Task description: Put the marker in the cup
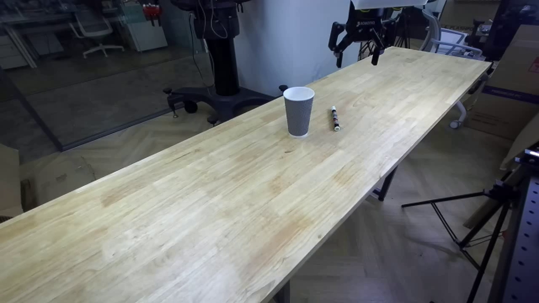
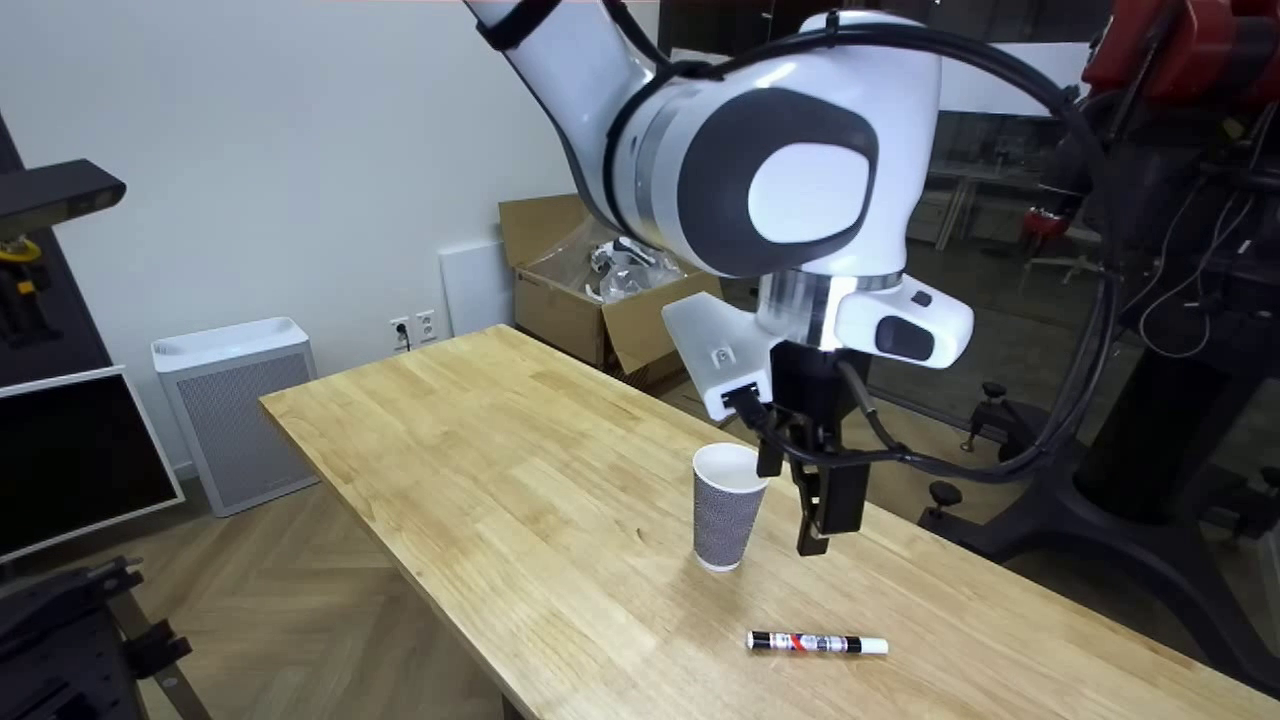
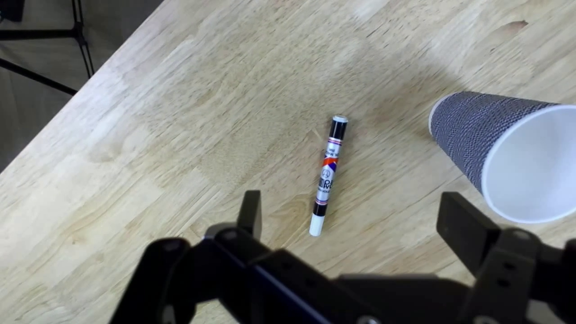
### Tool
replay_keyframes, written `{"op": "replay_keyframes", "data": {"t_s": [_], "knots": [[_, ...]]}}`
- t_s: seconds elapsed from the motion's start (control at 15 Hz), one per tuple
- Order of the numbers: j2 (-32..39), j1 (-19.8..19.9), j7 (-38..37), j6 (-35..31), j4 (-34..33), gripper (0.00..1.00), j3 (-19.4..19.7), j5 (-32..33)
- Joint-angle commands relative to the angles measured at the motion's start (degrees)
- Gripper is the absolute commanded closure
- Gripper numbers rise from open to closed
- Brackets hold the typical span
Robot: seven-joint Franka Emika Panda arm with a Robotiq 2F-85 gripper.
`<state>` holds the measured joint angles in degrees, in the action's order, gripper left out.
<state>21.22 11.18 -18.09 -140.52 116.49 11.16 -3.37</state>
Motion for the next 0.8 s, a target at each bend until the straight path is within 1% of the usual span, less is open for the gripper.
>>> {"op": "replay_keyframes", "data": {"t_s": [0.0,0.2,0.33,0.53,0.73], "knots": [[3.96,1.81,2.95,1.4,-3.65,0.0,-0.6,-4.65],[8.55,4.4,6.01,1.55,-6.76,0.0,-1.22,-10.08],[11.56,6.0,7.66,1.68,-8.94,0.0,-1.46,-12.25],[16.21,6.71,6.56,2.79,-12.91,0.0,-0.55,-12.0],[20.17,4.99,2.98,2.73,-16.56,0.0,1.34,-9.51]]}}
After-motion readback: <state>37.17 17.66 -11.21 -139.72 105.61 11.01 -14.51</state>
